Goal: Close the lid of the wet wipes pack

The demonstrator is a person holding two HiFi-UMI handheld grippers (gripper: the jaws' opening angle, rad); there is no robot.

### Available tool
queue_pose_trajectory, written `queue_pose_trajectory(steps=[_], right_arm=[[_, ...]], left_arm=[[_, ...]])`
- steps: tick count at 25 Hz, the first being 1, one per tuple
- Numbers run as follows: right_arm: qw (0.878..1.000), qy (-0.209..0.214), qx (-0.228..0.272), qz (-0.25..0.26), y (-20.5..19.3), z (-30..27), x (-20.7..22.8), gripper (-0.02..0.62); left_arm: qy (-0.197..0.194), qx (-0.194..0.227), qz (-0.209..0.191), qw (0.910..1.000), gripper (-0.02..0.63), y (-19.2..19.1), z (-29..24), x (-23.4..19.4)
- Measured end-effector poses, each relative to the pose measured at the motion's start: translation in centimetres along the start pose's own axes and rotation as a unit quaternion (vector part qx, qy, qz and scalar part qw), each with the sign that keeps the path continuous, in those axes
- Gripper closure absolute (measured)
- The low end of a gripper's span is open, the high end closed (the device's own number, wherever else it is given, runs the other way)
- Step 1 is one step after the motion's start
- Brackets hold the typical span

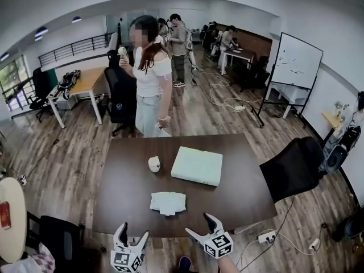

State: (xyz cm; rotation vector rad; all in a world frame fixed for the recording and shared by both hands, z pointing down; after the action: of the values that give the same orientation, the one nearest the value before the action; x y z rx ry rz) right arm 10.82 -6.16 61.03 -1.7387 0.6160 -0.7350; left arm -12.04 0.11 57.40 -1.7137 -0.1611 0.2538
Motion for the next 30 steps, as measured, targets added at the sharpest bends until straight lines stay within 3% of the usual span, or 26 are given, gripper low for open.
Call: queue_pose_trajectory(steps=[7,12,30], right_arm=[[1.0,0.022,-0.018,0.01,0.0,-3.8,1.4,0.163],[0.999,0.023,-0.026,0.007,0.1,-5.7,1.3,0.164],[0.998,-0.054,-0.028,0.0,-0.1,-15.3,5.6,0.17]], left_arm=[[0.013,-0.009,0.006,0.9999,0.229,-0.7,-2.1,-0.7],[0.001,-0.021,0.004,0.9998,0.229,-1.1,-3.9,-1.6],[-0.076,-0.036,-0.01,0.9964,0.229,-1.9,-15.9,-10.4]])
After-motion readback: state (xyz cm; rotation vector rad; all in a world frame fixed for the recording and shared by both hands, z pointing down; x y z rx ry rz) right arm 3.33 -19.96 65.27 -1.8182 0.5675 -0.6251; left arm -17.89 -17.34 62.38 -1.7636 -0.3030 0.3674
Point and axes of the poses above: the fingertips, and each gripper's own axes: z backward along the fingers, x to its right, y out of its top, the point moved 1 cm from there along z, backward along the fingers, and after that the axes turned 2 degrees about y, right-handed, at the moved point
